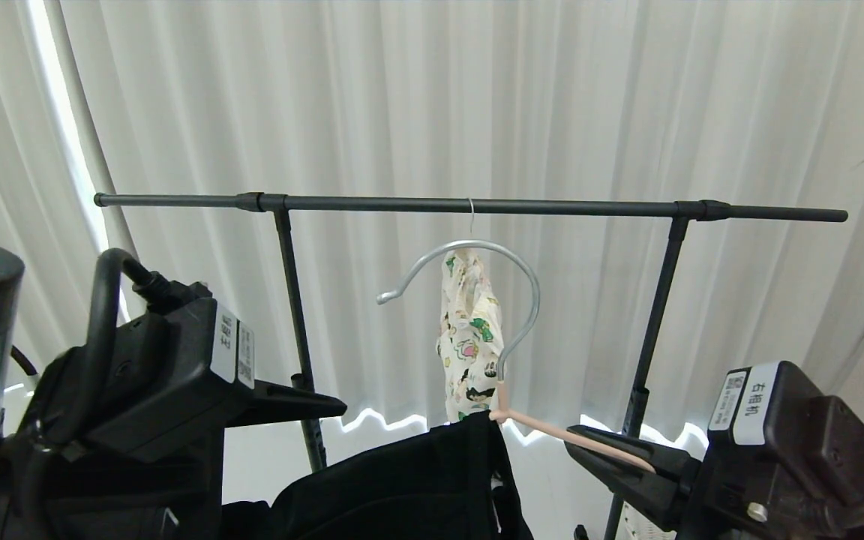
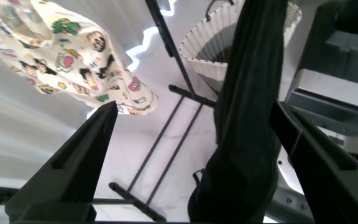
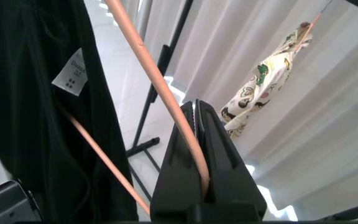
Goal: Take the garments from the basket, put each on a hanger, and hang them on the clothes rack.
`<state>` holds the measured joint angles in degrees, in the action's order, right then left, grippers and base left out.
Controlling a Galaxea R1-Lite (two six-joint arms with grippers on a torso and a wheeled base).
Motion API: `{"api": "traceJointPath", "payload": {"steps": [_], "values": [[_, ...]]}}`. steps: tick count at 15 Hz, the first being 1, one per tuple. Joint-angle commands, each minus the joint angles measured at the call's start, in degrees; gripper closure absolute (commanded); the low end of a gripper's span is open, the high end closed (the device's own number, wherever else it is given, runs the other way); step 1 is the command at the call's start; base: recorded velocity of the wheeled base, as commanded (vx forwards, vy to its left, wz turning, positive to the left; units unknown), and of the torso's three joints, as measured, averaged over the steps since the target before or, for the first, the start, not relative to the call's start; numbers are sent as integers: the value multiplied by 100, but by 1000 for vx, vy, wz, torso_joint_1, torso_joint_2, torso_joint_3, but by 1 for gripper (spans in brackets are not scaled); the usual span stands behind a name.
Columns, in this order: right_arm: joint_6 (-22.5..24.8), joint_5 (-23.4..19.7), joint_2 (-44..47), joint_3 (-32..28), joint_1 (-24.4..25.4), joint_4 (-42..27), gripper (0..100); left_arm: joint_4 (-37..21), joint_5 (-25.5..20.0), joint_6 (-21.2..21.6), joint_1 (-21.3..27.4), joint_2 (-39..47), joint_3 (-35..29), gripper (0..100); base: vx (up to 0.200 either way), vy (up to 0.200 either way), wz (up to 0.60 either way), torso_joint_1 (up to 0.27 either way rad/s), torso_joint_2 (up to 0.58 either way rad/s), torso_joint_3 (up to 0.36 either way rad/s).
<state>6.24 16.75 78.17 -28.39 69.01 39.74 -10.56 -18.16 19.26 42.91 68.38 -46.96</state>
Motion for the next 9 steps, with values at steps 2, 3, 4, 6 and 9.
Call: {"api": "traceJointPath", "payload": {"steps": [2, 3, 4, 6, 9], "values": [[0, 4, 6, -8, 16, 60, 100, 1, -3, -1, 16, 35, 20, 100, 0, 0, 0, 0, 0, 0], [0, 4, 32, -8, 16, 139, 100, 1, -3, -1, 24, 35, 29, 100, 0, 0, 0, 0, 0, 0], [0, 4, 41, -8, 16, 183, 100, 1, -3, -1, 24, 35, 46, 100, 0, 0, 0, 0, 0, 0], [-9, 13, 32, 0, 16, 201, 100, 1, -3, -1, 51, 35, 64, 100, 0, 0, 0, 0, 0, 0], [0, 21, 32, 9, 7, 201, 100, 1, -3, -1, 59, 27, 64, 100, 0, 0, 0, 0, 0, 0]]}}
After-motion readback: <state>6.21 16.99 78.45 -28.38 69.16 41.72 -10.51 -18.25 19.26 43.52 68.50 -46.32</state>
